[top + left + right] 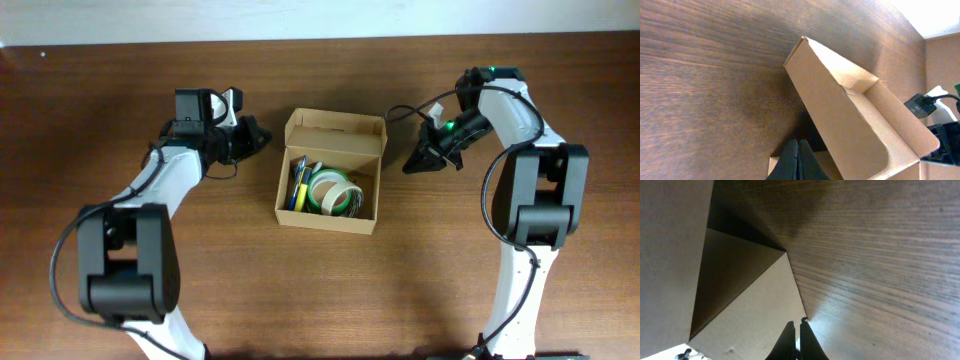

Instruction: Pack container

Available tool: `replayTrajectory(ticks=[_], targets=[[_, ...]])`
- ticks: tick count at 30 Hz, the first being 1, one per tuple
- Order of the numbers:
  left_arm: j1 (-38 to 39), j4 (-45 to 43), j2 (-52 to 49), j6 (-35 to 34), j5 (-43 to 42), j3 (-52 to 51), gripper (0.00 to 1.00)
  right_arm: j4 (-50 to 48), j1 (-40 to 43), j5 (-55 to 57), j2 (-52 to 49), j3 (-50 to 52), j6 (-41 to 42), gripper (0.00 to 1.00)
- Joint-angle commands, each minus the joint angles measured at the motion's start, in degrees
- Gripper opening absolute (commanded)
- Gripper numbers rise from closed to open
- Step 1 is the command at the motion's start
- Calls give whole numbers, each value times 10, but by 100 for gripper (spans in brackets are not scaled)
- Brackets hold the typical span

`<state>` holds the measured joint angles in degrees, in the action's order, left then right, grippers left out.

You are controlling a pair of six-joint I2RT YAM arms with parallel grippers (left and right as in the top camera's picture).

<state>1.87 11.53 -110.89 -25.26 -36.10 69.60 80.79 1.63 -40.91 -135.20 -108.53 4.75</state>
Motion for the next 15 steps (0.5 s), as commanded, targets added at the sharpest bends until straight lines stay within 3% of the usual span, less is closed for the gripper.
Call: replayTrajectory(ticks=[1, 15], targets=[[4, -14, -54, -31, -50, 7, 2, -5, 4, -27, -13, 0, 4, 4], [26, -34, -114, -50, -66, 61, 2, -44, 4, -85, -55, 0, 23, 4]])
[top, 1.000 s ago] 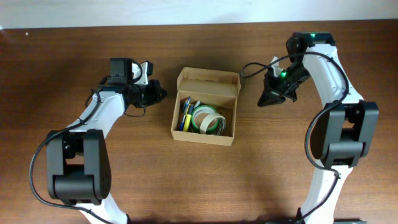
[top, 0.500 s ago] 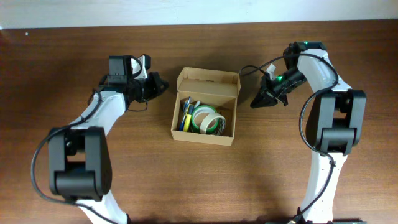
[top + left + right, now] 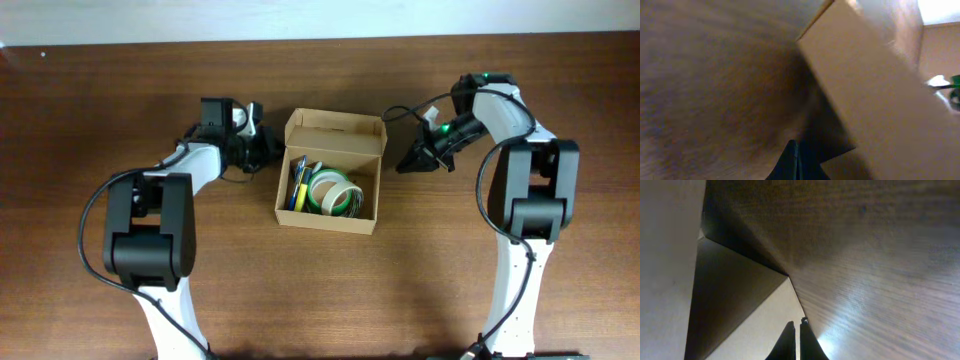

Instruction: Pack container

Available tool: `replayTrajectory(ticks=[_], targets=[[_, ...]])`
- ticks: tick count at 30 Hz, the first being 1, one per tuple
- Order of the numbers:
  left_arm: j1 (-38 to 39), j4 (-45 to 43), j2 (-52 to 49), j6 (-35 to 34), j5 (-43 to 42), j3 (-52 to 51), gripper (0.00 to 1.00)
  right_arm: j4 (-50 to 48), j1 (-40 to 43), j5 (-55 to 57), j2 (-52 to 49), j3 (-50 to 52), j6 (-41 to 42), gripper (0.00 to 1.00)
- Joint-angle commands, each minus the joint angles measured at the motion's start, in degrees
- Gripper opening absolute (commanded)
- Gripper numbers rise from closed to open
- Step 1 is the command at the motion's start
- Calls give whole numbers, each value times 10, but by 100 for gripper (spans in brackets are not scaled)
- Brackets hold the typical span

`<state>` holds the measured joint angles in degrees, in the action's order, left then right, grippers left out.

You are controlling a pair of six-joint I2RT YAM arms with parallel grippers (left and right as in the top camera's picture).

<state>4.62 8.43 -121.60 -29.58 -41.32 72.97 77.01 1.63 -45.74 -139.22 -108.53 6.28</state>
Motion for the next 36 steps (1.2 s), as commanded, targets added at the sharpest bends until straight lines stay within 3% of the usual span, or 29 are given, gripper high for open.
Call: replayTrajectory(ticks=[1, 19, 36], targets=[[-1, -3, -7, -6, -13, 33, 2, -9, 4, -38, -16, 0, 10, 4], [-1, -3, -45, -21, -24, 85, 2, -93, 4, -118, -26, 0, 63, 4], [-1, -10, -70, -28, -24, 85, 1, -125, 2, -104, -27, 0, 93, 4]])
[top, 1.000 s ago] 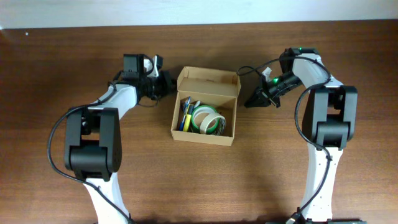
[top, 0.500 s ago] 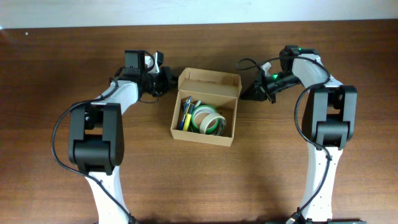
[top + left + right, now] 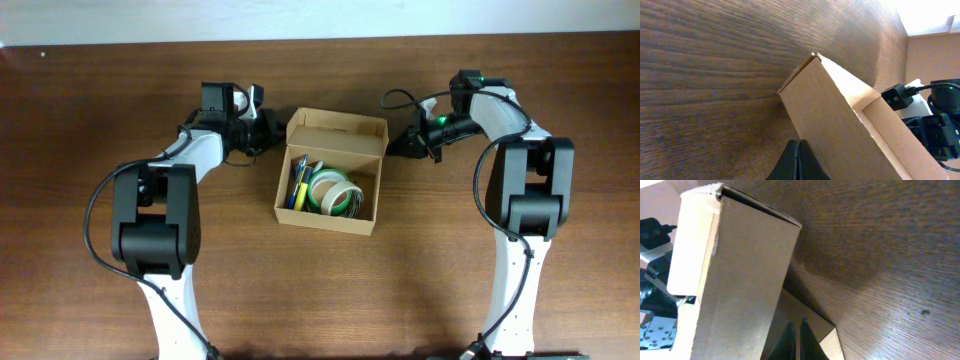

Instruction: Pack container

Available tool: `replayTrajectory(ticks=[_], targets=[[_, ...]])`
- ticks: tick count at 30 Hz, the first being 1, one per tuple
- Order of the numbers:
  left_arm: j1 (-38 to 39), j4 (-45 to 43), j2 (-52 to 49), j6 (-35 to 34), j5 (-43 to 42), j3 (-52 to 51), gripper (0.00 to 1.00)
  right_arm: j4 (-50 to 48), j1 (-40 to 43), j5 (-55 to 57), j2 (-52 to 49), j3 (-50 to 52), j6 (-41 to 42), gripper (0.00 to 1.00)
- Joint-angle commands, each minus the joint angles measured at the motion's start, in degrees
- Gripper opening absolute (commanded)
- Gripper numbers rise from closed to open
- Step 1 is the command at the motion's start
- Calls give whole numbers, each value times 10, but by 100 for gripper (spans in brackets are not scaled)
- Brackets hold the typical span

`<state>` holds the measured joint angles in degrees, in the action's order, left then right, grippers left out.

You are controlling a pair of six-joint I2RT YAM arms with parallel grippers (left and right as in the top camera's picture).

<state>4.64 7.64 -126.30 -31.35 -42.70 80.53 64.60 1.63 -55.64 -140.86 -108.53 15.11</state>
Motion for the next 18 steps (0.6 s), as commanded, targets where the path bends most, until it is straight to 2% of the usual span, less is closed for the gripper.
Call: replayTrajectory(ticks=[1, 18], targets=[[-1, -2, -29, -10, -10, 10, 1, -2, 2, -2, -11, 0, 5, 4], [-1, -13, -40, -15, -17, 15, 2, -9, -6, 23, -43, 0, 18, 4]])
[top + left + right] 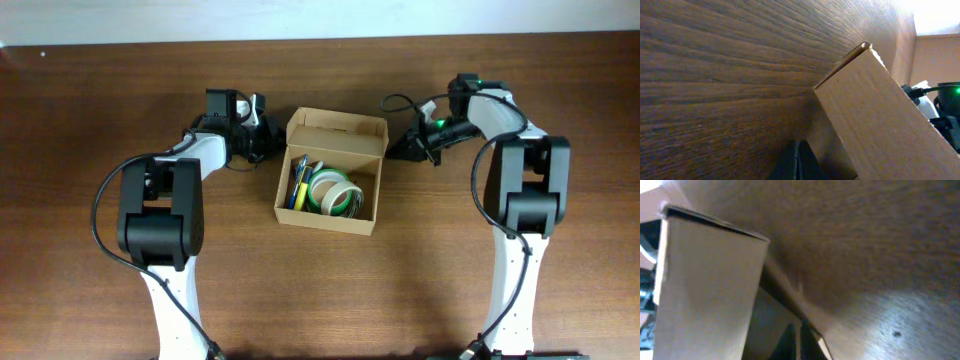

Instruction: Pack container

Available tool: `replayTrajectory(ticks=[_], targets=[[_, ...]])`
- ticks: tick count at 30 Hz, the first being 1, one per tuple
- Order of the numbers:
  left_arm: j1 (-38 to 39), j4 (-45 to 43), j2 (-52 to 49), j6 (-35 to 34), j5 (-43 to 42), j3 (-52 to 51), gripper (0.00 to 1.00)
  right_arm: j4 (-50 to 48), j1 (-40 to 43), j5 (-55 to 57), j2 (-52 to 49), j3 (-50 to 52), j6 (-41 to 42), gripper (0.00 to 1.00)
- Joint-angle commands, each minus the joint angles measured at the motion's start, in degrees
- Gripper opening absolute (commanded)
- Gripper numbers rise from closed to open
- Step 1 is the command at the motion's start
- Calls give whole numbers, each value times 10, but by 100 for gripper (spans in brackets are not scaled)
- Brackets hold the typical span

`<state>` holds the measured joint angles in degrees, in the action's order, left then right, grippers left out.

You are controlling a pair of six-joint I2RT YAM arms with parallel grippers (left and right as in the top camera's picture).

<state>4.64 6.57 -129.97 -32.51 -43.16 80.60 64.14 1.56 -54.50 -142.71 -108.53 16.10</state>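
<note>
An open cardboard box (326, 221) sits mid-table with its lid (335, 131) standing up at the back. Inside lie rolls of tape (333, 192) and pens (299, 186). My left gripper (269, 141) is shut and empty, low on the table at the box's back left corner. In the left wrist view its tips (798, 161) sit in the shadow under the box wall (875, 115). My right gripper (394, 150) is shut at the back right corner. Its tips (799, 342) lie against the foot of the box (710, 280).
The brown wooden table (120, 280) lies bare round the box in the overhead view. Both arms reach inward from the sides, with black cables looping behind them. The far table edge meets a white wall.
My left gripper has edged nearer to the box's back left corner. The right gripper has pressed in closer at the back right corner. The box and its contents lie as before.
At first both shut grippers stood a little off the box, the right one beside the middle of its right wall. Then both were nearer. Later the right one was up at the back right corner and the left at the back left, and now both are closer still.
</note>
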Motion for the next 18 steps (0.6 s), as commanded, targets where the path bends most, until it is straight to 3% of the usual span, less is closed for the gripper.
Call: replayTrajectory(ticks=[1, 18], targets=[[-1, -2, -3, -3, -12, 15, 2, -7, -8, 11, -26, 0, 8, 4], [-1, -6, -3, -14, -48, 36, 2, -40, -21, -50, -31, -1, 24, 4]])
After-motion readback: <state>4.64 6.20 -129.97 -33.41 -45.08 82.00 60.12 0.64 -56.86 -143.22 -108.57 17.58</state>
